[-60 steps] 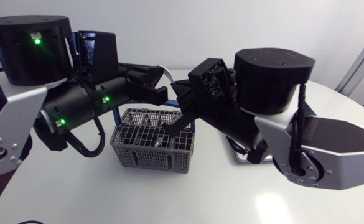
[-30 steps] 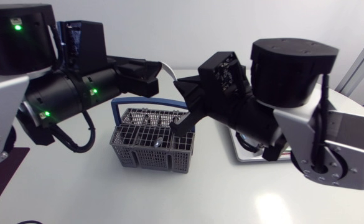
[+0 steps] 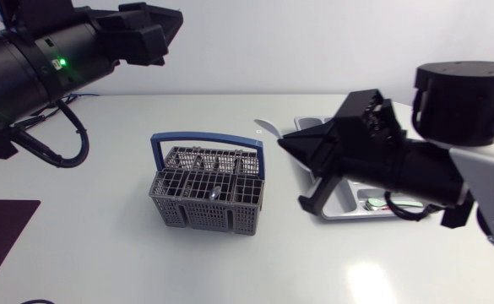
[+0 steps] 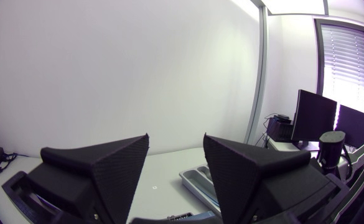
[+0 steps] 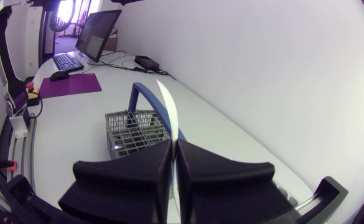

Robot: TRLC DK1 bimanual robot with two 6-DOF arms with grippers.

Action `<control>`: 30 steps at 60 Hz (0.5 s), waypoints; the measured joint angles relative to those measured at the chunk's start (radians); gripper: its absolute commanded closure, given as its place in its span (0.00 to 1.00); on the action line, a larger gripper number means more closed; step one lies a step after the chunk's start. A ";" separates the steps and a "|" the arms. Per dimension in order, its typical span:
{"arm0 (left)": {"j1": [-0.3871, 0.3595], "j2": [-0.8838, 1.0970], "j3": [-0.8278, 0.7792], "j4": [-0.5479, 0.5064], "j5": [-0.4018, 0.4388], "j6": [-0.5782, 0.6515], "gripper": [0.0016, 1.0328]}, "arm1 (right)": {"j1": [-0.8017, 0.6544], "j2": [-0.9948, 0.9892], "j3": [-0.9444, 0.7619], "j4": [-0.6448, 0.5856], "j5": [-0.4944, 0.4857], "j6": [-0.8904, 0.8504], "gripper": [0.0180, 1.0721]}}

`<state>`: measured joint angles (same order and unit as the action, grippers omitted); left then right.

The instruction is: Unload the cutlery basket into the drawer organizer.

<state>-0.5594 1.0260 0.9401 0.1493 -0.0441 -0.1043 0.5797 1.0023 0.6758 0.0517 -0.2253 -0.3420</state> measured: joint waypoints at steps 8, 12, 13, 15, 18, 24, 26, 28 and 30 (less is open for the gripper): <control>0.011 0.030 0.000 -0.023 0.027 0.035 0.39 | -0.176 -0.043 0.001 -0.111 -0.145 -0.089 0.94; 0.011 0.050 0.000 -0.035 0.045 0.054 0.39 | -0.250 -0.043 0.002 -0.163 -0.215 -0.139 0.94; 0.011 0.055 0.000 -0.039 0.048 0.059 0.39 | -0.268 -0.042 0.002 -0.173 -0.227 -0.150 0.94; 0.011 0.067 0.000 -0.048 0.057 0.072 0.39 | -0.308 -0.039 0.004 -0.204 -0.269 -0.179 0.94; 0.011 0.085 0.003 -0.070 0.066 0.088 0.39 | -0.359 -0.031 0.011 -0.241 -0.313 -0.221 0.94; 0.004 0.119 0.003 -0.102 0.071 0.127 0.39 | -0.463 0.013 0.043 -0.315 -0.404 -0.316 0.94; 0.000 0.128 0.003 -0.111 0.072 0.141 0.39 | -0.496 0.035 0.058 -0.345 -0.429 -0.352 0.94; -0.005 0.135 0.003 -0.120 0.074 0.155 0.39 | -0.528 0.059 0.072 -0.368 -0.447 -0.388 0.94; -0.013 0.140 0.003 -0.132 0.074 0.171 0.39 | -0.563 0.089 0.089 -0.394 -0.465 -0.431 0.94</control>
<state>-0.5724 1.1664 0.9436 0.0177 0.0303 0.0666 0.0166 1.0908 0.7643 -0.3420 -0.6907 -0.7727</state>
